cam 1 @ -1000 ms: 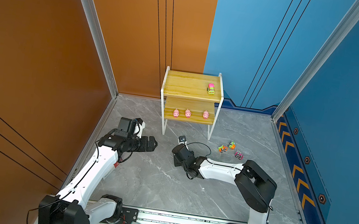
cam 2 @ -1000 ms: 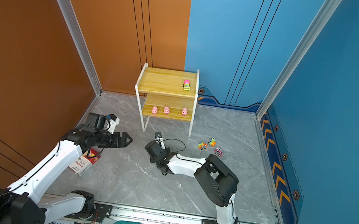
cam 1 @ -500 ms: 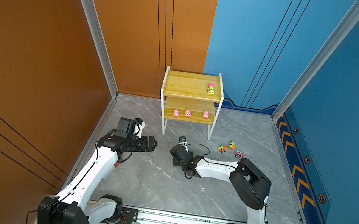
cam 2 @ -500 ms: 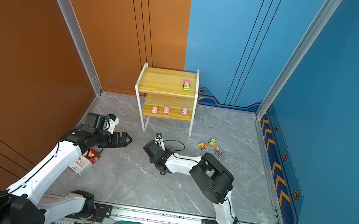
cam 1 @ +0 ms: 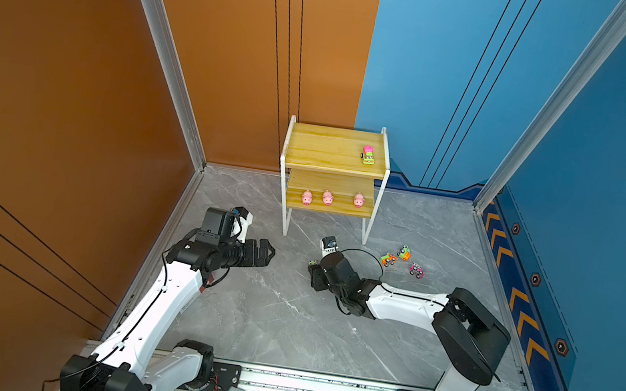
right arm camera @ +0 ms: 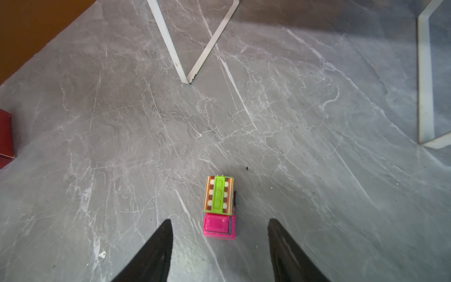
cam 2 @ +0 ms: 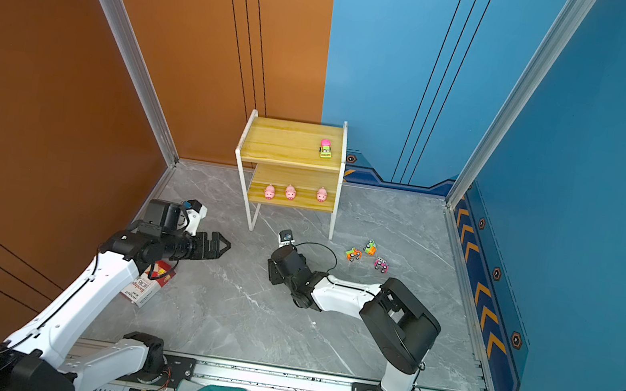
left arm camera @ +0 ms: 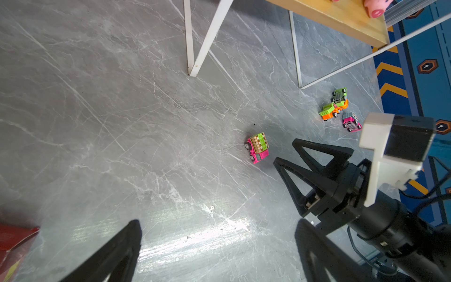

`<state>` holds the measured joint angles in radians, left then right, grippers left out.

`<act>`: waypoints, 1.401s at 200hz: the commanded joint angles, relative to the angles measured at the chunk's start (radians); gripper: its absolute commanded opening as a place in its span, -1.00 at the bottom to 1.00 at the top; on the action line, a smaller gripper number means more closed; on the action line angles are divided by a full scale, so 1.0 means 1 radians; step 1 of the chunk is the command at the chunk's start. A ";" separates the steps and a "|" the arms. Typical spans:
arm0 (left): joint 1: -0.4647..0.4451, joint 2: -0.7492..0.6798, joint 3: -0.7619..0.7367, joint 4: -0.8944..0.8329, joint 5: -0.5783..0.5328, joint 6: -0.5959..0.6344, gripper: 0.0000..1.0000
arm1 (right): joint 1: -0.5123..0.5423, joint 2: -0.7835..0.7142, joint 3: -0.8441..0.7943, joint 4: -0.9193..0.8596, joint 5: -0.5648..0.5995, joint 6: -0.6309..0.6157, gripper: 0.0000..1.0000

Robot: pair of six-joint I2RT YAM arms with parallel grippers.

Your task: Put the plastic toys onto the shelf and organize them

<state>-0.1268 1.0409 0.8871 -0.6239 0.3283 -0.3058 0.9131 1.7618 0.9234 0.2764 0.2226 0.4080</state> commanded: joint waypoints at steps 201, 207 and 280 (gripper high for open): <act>-0.064 -0.053 -0.041 0.059 0.038 0.040 0.96 | -0.031 0.209 0.069 0.143 -0.021 -0.084 -0.05; -0.063 -0.051 -0.040 0.057 0.038 0.041 0.96 | -0.032 0.210 0.073 0.141 -0.020 -0.087 -0.09; -0.053 -0.048 -0.041 0.057 0.040 0.037 0.96 | -0.010 0.202 0.100 0.083 0.007 -0.131 -0.44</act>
<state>-0.1871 0.9897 0.8513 -0.5732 0.3534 -0.2768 0.8902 1.9667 1.0023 0.4038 0.1940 0.3069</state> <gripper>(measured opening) 0.982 0.291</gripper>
